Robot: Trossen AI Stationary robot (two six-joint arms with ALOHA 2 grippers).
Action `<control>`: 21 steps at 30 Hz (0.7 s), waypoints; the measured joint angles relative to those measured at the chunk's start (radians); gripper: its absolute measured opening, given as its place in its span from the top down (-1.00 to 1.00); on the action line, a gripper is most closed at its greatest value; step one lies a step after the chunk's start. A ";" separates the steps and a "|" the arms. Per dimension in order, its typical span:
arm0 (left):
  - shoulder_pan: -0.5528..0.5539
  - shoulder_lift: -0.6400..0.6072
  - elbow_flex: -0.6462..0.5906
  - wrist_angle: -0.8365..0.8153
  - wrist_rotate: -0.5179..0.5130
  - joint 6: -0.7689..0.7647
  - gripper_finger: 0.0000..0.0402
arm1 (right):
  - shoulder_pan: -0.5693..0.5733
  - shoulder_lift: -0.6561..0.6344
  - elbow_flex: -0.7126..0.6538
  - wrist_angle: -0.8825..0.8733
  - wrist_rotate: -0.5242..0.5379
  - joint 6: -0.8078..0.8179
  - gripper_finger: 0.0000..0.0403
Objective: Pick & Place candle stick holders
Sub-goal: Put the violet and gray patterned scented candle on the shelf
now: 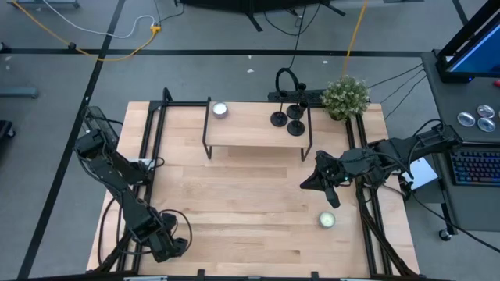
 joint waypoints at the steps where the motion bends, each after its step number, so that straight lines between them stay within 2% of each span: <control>1: -0.001 0.000 0.000 0.000 -0.004 -0.002 -0.97 | 0.000 0.000 0.000 0.000 0.000 0.000 1.00; 13: -0.020 0.003 0.000 -0.015 0.005 0.002 -0.97 | 0.000 0.000 0.000 0.000 0.002 -0.003 1.00; 21: -0.028 0.054 0.000 0.012 0.013 -0.029 -0.97 | 0.000 0.000 0.000 0.000 0.002 -0.004 1.00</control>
